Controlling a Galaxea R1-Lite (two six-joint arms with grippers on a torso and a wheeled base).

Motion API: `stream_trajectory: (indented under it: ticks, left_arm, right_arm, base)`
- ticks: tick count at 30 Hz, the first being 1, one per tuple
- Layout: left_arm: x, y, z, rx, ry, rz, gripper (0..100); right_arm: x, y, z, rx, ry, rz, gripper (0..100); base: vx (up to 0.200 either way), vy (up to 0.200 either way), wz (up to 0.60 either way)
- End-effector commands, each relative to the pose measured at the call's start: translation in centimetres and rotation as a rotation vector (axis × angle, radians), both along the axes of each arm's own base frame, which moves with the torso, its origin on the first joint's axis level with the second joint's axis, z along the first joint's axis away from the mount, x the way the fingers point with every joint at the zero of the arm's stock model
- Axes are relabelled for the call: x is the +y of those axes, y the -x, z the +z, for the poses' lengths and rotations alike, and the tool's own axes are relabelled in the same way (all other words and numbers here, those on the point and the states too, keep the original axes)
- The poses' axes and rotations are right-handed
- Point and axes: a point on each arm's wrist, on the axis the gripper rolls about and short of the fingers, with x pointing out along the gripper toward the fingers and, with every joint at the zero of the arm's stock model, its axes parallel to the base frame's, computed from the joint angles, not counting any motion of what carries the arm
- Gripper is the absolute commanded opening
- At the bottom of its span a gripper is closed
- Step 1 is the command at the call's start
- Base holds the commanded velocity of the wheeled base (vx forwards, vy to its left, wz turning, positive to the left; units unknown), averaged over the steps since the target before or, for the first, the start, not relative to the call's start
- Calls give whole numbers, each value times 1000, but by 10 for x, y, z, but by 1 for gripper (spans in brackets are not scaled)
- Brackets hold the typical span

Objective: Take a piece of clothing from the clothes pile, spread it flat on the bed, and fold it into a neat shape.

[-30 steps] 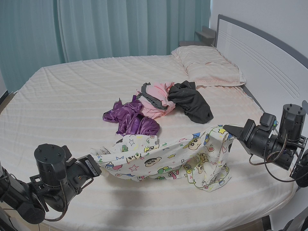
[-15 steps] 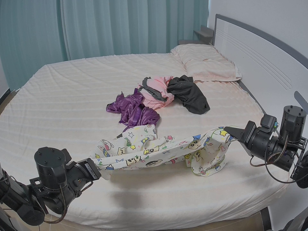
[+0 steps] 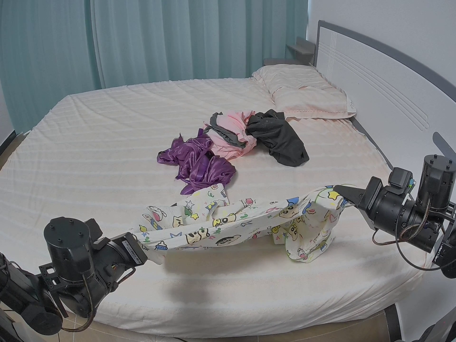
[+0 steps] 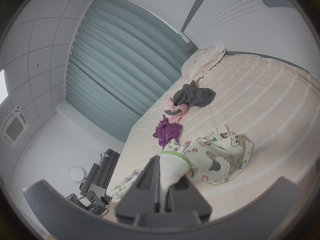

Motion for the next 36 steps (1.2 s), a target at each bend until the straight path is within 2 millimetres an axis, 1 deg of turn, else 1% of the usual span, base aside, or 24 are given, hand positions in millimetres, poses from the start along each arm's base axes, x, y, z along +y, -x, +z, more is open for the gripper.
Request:
stream_trajectory:
  ticks: [1, 13, 36]
  left_arm:
    - [2, 2, 4, -17, 10, 2, 0]
    - [6, 8, 16, -64, 31, 0, 0]
    - [5, 8, 16, -65, 27, -1, 0]
  right_arm:
    - [-1, 1, 3, -9, -6, -4, 0]
    - [-1, 2, 6, -23, -10, 2, 0]
    - [-1, 4, 13, -90, -45, 3, 0]
  base:
    - [0, 200, 0]
    - [0, 200, 0]
    - [0, 200, 0]
